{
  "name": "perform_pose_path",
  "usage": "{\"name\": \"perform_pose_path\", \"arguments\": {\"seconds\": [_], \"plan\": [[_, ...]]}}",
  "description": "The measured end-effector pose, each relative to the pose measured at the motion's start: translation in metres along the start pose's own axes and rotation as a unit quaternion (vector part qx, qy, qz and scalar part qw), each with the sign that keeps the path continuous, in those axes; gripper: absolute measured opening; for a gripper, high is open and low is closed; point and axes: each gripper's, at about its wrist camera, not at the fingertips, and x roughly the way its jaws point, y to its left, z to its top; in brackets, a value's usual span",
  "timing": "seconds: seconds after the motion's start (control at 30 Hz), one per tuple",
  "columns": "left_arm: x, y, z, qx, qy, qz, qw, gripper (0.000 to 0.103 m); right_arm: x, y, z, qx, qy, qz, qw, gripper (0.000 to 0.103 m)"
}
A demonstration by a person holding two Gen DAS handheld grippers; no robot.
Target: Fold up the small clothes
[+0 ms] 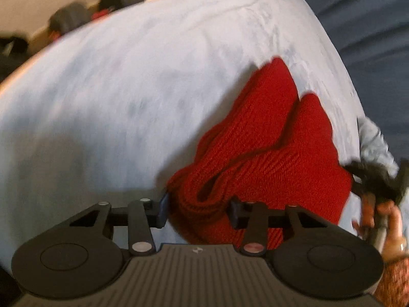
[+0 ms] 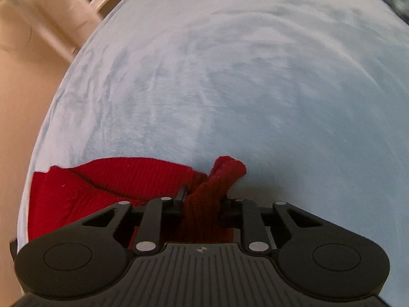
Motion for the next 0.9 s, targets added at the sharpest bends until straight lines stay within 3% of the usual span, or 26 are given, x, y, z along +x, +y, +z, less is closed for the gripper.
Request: {"name": "perform_pose_path", "arguments": {"seconds": [0.07, 0.13, 0.17, 0.23, 0.3, 0.33, 0.43, 0.53, 0.63, 0.8, 0.87, 0.9], "plan": [[0.009, -0.012, 0.033, 0.052, -0.001, 0.009, 0.9986, 0.047, -0.018, -0.023, -0.035, 0.052, -0.017, -0.005, 0.998, 0.02], [0.023, -0.043, 0.074, 0.142, 0.004, 0.02, 0.9897, 0.047, -0.037, -0.046, -0.084, 0.126, -0.04, 0.005, 0.991, 0.02], [0.031, -0.061, 0.088, 0.181, 0.007, 0.024, 0.9832, 0.047, -0.047, -0.053, -0.115, 0.167, -0.059, 0.009, 0.984, 0.02], [0.054, -0.108, 0.114, 0.27, 0.017, 0.042, 0.9619, 0.047, -0.061, -0.054, -0.176, 0.253, -0.111, 0.015, 0.961, 0.02], [0.077, -0.154, 0.125, 0.338, 0.023, 0.058, 0.9392, 0.047, -0.068, -0.037, -0.227, 0.32, -0.144, 0.013, 0.936, 0.02], [0.084, -0.17, 0.127, 0.356, 0.023, 0.065, 0.9318, 0.047, -0.072, -0.023, -0.246, 0.343, -0.158, 0.011, 0.926, 0.02], [0.097, -0.197, 0.13, 0.384, 0.019, 0.08, 0.9196, 0.047, -0.078, 0.013, -0.265, 0.344, -0.179, -0.022, 0.921, 0.02], [0.095, -0.192, 0.135, 0.391, 0.017, 0.079, 0.917, 0.045, -0.081, 0.023, -0.255, 0.314, -0.188, -0.054, 0.929, 0.019], [0.092, -0.179, 0.146, 0.365, 0.023, 0.056, 0.929, 0.038, -0.08, 0.022, -0.252, 0.319, -0.182, -0.057, 0.928, 0.02], [0.077, -0.168, 0.14, 0.35, 0.007, 0.044, 0.9356, 0.038, -0.082, 0.013, -0.251, 0.32, -0.174, -0.048, 0.93, 0.021], [0.068, -0.162, 0.134, 0.349, -0.004, 0.035, 0.9364, 0.018, -0.084, 0.01, -0.248, 0.323, -0.17, -0.041, 0.93, 0.021], [0.061, -0.159, 0.132, 0.351, -0.012, 0.023, 0.9359, 0.018, -0.083, 0.01, -0.247, 0.324, -0.168, -0.04, 0.93, 0.021]]}}
